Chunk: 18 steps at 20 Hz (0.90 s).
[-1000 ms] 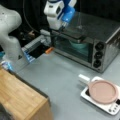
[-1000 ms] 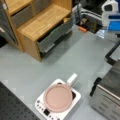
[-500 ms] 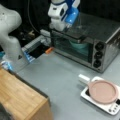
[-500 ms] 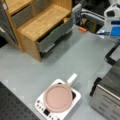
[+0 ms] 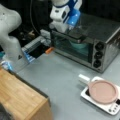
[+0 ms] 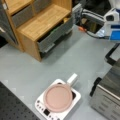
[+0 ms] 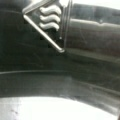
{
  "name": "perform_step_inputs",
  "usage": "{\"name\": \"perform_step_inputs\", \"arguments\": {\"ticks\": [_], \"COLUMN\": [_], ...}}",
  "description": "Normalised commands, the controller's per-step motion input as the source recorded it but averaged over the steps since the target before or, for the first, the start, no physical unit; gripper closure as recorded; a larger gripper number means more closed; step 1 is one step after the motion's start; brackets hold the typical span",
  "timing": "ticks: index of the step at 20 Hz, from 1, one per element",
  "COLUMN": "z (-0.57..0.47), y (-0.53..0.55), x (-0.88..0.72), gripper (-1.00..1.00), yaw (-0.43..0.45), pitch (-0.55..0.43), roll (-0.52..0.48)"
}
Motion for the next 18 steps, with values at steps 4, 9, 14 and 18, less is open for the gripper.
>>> {"name": "perform_step_inputs", "arguments": {"ticks": [4, 9, 14, 18], "z": [-0.14, -0.11, -0.10, -0.19], "y": [0.08, 0.02, -0.06, -0.17], "x": [-0.01, -0.07, -0.13, -0.16], "gripper": [-1.00, -1.00, -1.00, -1.00], "yaw": [0.003, 0.024, 0.033, 0.042], "pitch": [-0.086, -0.087, -0.080, -0.087], "roll": [0.150, 0.151, 0.164, 0.188]}}
